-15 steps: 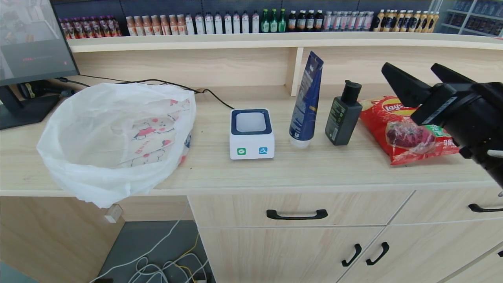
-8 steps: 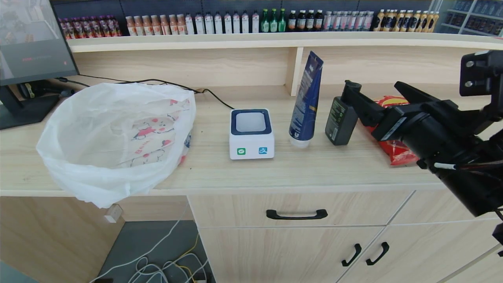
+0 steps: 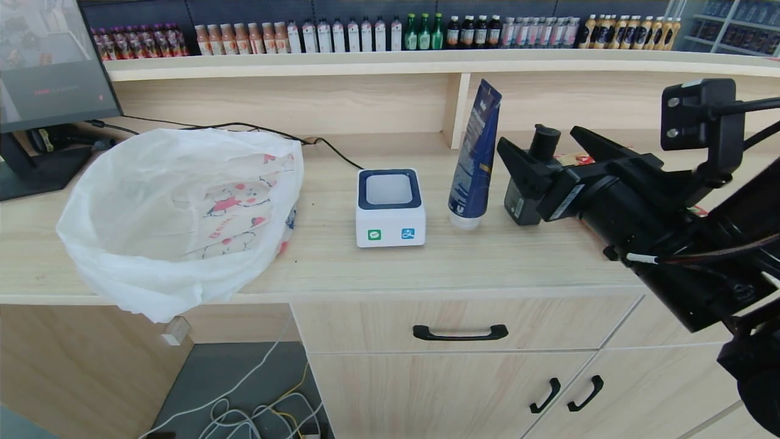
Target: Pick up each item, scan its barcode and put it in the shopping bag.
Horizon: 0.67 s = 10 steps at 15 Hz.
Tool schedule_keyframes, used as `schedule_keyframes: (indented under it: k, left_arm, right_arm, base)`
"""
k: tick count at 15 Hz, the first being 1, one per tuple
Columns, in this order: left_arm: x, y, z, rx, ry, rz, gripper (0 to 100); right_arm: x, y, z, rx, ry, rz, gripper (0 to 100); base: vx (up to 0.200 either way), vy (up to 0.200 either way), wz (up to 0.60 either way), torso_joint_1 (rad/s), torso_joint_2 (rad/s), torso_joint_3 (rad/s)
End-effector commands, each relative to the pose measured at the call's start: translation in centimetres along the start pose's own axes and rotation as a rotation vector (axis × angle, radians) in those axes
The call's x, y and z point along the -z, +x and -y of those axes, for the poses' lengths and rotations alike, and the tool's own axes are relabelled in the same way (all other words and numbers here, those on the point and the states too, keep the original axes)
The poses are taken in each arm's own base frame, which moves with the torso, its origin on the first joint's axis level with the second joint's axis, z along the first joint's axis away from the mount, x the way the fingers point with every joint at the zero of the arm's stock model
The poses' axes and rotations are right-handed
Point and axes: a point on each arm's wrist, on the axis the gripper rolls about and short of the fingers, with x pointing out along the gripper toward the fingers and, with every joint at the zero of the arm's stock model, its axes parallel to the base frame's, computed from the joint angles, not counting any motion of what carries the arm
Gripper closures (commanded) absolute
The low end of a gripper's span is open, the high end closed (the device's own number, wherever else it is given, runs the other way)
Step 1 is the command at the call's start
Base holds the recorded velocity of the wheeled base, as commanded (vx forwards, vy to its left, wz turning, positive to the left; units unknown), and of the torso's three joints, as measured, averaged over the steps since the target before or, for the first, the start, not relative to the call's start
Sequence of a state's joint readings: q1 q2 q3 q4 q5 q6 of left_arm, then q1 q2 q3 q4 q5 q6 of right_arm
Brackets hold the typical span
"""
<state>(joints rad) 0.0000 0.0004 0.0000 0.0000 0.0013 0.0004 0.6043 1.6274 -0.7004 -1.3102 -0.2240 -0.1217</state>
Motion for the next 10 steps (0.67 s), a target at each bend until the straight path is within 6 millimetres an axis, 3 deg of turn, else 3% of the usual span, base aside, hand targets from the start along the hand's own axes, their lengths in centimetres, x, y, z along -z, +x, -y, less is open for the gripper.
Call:
schedule_keyframes:
  k: [1,10]
  left_arm:
    - [0.0,0.0,0.0,0.0,0.0,0.0,0]
    - [0.0,0.0,0.0,0.0,0.0,0.0,0]
  right_arm:
    - [0.7,0.7,-0.4,-0.003,0.0,-0.012,0]
    - [2.5,3.2,-2.5,-0.005,0.017,-0.03,0]
  base:
    - [0.0,0.0,0.0,0.0,0.0,0.0]
    - [0.0,0.0,0.0,0.0,0.0,0.0]
